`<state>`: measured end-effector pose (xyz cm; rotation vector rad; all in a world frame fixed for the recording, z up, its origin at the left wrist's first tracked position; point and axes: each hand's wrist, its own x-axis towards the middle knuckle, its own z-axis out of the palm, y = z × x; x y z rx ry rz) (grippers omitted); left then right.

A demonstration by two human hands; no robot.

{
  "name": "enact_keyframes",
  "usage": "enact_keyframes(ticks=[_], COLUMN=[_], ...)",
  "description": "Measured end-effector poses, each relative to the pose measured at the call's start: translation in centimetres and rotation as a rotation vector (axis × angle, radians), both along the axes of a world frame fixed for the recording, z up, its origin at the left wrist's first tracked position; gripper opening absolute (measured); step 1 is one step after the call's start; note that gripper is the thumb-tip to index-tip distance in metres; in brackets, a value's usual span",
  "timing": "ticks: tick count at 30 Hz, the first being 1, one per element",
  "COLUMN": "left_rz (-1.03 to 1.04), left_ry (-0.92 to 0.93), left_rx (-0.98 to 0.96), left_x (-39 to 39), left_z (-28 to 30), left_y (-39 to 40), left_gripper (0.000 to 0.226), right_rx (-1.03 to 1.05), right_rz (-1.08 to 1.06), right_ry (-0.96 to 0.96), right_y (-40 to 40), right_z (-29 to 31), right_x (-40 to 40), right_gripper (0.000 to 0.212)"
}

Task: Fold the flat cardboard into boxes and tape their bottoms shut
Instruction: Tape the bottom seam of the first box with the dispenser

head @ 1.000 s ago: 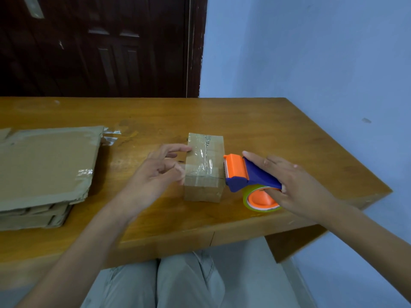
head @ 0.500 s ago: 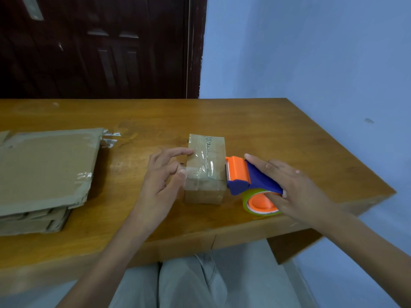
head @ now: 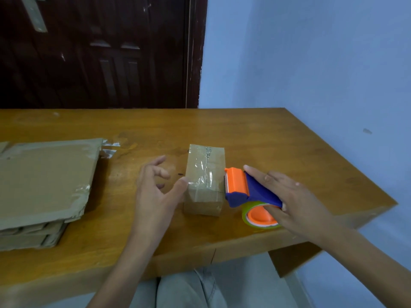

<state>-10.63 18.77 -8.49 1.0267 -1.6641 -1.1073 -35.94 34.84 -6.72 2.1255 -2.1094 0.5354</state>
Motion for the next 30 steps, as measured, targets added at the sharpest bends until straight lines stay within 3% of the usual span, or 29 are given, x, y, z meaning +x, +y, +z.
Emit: enact_keyframes(ticks=[1, 3, 5, 6, 9, 13, 16, 21, 27, 30], left_rz=[0.048, 0.150, 0.039, -0.032, -0.160, -0.155, -0.167, -0.205, -0.243, -0.284], left_ry=[-0.048, -0.169, -0.299, -0.385, -0.600, -0.731, -0.684, -0.609, -0.237, -0.220], left_rx=[-0.128, -0.618, -0.981, -1.041, -1.020, -0.972, -0.953, -0.836, -0.688, -0.697], left_x=[0.2, 0.2, -0.5, -0.7, -0.7, -0.6, -0.3, 0.7, 0.7, 0.5], left_z=[0.4, 0.8, 0.1, -0.6, -2.5, -1.7, -1.8, -3.0, -1.6, 0.0], left_y=[0.3, 1.1, 2.7, 3.4, 4.5, 4.3, 3.7, 3.7, 1.4, -1.7], left_gripper=[0.028, 0.025, 0.023, 0.028, 0.050, 0.060, 0.061, 0.086, 0.045, 0.036], right_rx=[0.004, 0.010, 0.024, 0.032, 0.077, 0.098, 0.101, 0.103, 0.089, 0.093], right_rz=[-0.007, -0.021, -0.027, -0.028, -0.040, -0.043, -0.023, -0.016, -0.028, -0.044], right_ry=[0.011, 0.039, 0.056, 0.065, 0.083, 0.064, 0.021, -0.065, -0.097, -0.115], right_y=[-0.1, -0.3, -0.3, -0.3, -0.1, -0.4, -0.5, -0.5, -0.6, -0.7], right_z=[0.0, 0.1, 0.2, 0.5, 1.4, 1.7, 1.6, 1.1, 0.8, 0.7], right_x=[0.1, 0.3, 0.2, 0.1, -0.2, 0.0, 0.2, 0.1, 0.1, 0.2], right_gripper=[0.100, 0.101, 0.102, 0.102, 0.099, 0.097, 0.096, 0.097, 0.098, 0.100])
